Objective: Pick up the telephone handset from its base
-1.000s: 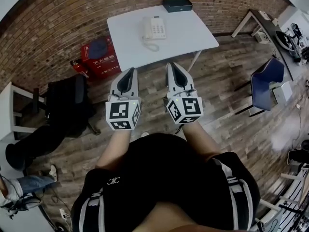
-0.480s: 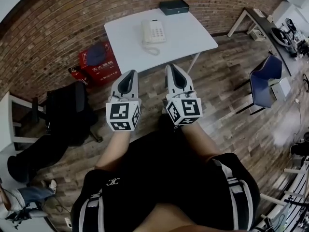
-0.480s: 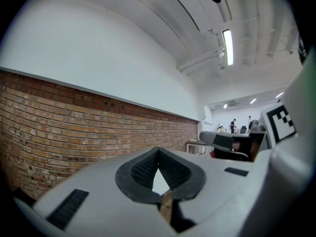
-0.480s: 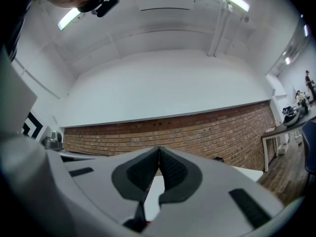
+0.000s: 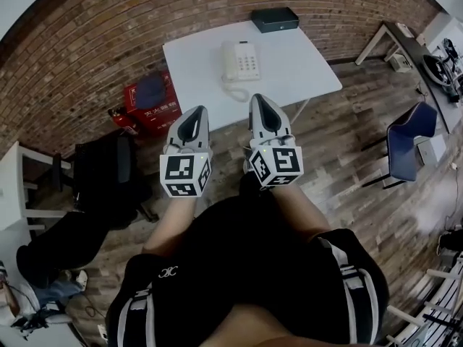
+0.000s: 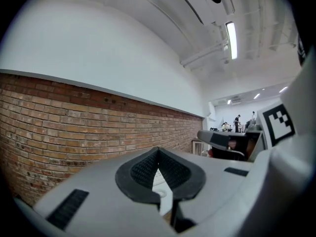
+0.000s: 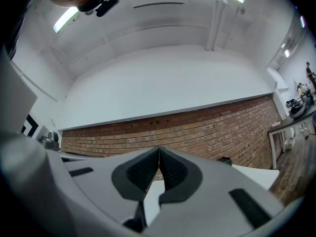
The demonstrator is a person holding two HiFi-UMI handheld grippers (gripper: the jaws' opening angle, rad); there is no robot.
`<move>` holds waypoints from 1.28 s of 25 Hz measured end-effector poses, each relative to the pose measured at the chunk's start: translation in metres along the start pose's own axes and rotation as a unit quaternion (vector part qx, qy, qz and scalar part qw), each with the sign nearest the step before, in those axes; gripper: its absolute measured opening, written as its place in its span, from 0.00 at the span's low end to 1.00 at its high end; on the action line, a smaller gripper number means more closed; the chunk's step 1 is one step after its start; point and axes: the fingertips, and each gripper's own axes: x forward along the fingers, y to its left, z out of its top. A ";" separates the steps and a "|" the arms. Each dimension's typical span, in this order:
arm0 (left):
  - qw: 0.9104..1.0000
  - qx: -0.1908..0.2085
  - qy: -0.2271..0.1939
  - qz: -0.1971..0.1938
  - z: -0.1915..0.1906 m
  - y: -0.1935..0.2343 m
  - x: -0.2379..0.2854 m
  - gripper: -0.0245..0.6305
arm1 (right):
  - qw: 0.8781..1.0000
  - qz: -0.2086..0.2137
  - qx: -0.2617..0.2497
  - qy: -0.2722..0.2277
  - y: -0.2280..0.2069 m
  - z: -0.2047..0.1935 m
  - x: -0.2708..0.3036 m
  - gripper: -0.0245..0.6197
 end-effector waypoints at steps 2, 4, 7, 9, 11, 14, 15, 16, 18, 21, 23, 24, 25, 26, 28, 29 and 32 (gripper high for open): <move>1.000 0.001 0.001 0.002 0.001 0.007 0.023 0.04 | 1.000 0.000 0.003 0.000 -0.012 -0.004 0.021 0.04; 1.000 0.000 0.005 0.003 0.001 0.013 0.047 0.04 | 1.000 0.000 0.007 0.004 -0.026 -0.008 0.043 0.04; 1.000 -0.001 0.013 0.006 0.002 0.020 0.084 0.04 | 1.000 0.004 0.009 0.012 -0.046 -0.014 0.075 0.04; 1.000 -0.003 0.016 0.010 0.002 0.026 0.108 0.04 | 1.000 0.009 0.009 0.018 -0.058 -0.017 0.097 0.04; 1.000 -0.005 0.022 0.015 0.002 0.033 0.131 0.04 | 1.000 0.014 0.009 0.025 -0.069 -0.021 0.119 0.04; 0.999 -0.012 0.033 0.025 0.001 0.041 0.162 0.04 | 0.999 0.022 0.011 0.041 -0.085 -0.030 0.148 0.04; 0.999 -0.015 0.036 0.029 0.001 0.044 0.172 0.04 | 0.999 0.024 0.011 0.046 -0.091 -0.033 0.158 0.04; 0.999 -0.018 0.038 0.033 0.001 0.047 0.182 0.04 | 0.998 0.027 0.010 0.052 -0.096 -0.035 0.168 0.04; 0.998 -0.025 0.042 0.044 0.001 0.054 0.202 0.04 | 0.997 0.037 0.006 0.064 -0.106 -0.042 0.188 0.04; 0.996 -0.027 0.049 0.066 0.001 0.060 0.226 0.04 | 0.995 0.052 0.007 0.082 -0.119 -0.051 0.210 0.04; 0.995 -0.025 0.052 0.077 0.002 0.063 0.242 0.04 | 0.994 0.058 0.014 0.088 -0.128 -0.054 0.225 0.04; 0.995 -0.025 0.054 0.081 0.002 0.065 0.248 0.04 | 0.994 0.061 0.018 0.089 -0.132 -0.055 0.231 0.04; 0.994 -0.024 0.056 0.086 0.002 0.067 0.254 0.04 | 0.993 0.064 0.022 0.092 -0.134 -0.057 0.237 0.04; 0.994 -0.022 0.059 0.092 0.000 0.068 0.259 0.04 | 0.993 0.070 0.023 0.095 -0.136 -0.060 0.242 0.04; 0.992 -0.020 0.066 0.102 -0.005 0.069 0.266 0.04 | 0.991 0.080 0.023 0.106 -0.139 -0.068 0.249 0.04; 0.992 -0.021 0.071 0.105 -0.008 0.069 0.269 0.04 | 0.990 0.083 0.022 0.111 -0.141 -0.072 0.253 0.04; 0.990 -0.022 0.086 0.110 -0.016 0.073 0.275 0.04 | 0.988 0.082 0.021 0.127 -0.145 -0.085 0.265 0.04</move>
